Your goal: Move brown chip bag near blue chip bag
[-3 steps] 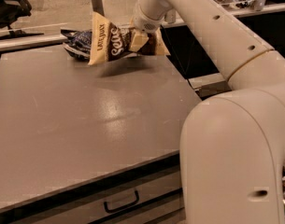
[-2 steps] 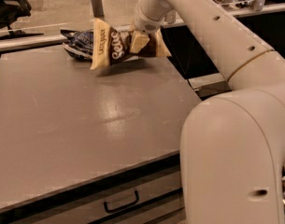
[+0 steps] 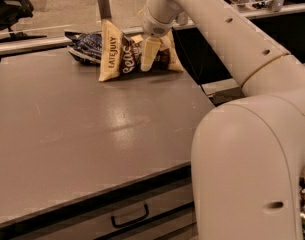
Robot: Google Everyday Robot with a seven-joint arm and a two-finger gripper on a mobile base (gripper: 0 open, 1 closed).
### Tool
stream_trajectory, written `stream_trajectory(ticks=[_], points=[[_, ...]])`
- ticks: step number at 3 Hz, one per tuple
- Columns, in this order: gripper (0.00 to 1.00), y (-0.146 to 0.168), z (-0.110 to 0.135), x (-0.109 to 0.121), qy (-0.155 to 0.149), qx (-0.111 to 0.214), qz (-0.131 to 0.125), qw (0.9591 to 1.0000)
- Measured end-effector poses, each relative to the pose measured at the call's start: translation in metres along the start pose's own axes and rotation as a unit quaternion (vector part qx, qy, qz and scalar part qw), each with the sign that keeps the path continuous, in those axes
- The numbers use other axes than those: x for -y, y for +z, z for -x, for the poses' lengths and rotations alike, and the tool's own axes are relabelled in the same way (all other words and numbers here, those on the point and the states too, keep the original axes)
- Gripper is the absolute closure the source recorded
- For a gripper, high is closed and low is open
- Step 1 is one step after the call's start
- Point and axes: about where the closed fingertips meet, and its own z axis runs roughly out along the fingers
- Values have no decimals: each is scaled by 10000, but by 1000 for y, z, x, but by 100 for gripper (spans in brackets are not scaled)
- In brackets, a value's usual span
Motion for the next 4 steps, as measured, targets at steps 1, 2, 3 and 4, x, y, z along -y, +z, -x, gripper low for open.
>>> stream_trajectory(ticks=[1,2,3,4], points=[[0,-30,-14,10,33,42,-304,9995],[0,-80,-36,19,219,96,-785,9966],[0,-120,-64,22,520,-51,-1139,9921],[0,-122,-65,22,537,-56,-1149,9919]])
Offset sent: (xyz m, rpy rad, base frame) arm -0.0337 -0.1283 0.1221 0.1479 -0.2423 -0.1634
